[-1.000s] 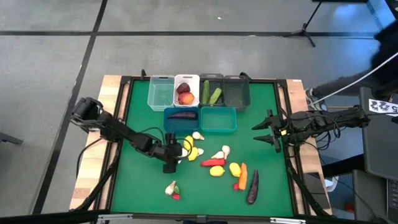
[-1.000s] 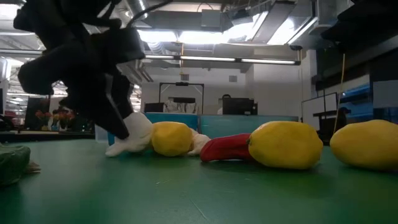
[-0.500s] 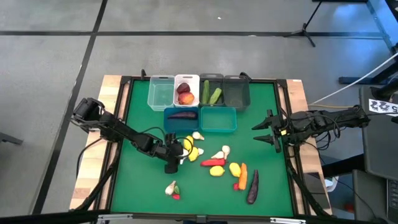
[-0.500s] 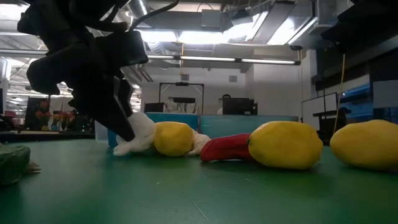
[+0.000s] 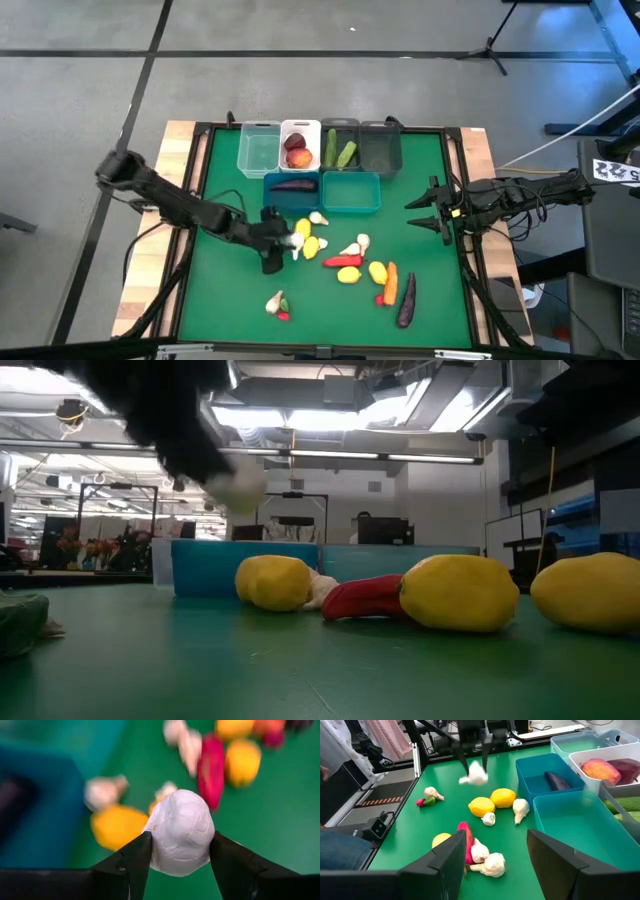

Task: Sort produce into baskets
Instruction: Put the garlic into the transparent bin

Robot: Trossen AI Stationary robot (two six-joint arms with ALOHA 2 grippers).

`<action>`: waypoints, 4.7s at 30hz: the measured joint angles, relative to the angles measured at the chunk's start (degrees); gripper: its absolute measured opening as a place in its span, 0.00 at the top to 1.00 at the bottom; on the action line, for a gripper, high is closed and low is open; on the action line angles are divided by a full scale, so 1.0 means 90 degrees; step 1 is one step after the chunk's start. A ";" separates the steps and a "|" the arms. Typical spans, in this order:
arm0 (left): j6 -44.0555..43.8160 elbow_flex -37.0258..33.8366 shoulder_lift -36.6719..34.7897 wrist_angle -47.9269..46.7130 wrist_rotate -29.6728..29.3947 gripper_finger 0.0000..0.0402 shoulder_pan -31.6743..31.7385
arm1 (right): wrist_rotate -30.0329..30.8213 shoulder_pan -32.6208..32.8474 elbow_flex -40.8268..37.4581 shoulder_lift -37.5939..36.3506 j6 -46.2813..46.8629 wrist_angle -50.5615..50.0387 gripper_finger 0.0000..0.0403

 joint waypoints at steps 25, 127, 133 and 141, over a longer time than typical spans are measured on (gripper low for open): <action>0.0206 0.0002 -0.2152 -0.1527 -0.3560 0.55 0.2967 | 0.0307 -0.0001 0.0000 0.0000 -0.0005 0.0001 0.48; -0.2818 0.0576 0.1878 0.0697 -0.0498 0.34 -0.3141 | 0.0301 0.0001 0.0000 0.0002 0.0160 -0.0253 0.48; -0.3106 0.0574 0.1893 0.0236 -0.0727 0.34 -0.3214 | 0.0302 -0.0001 0.0002 0.0002 0.0163 -0.0293 0.48; -0.3258 0.0595 0.2389 0.0684 -0.0659 0.34 -0.3250 | 0.0302 -0.0001 0.0002 0.0000 0.0185 -0.0293 0.48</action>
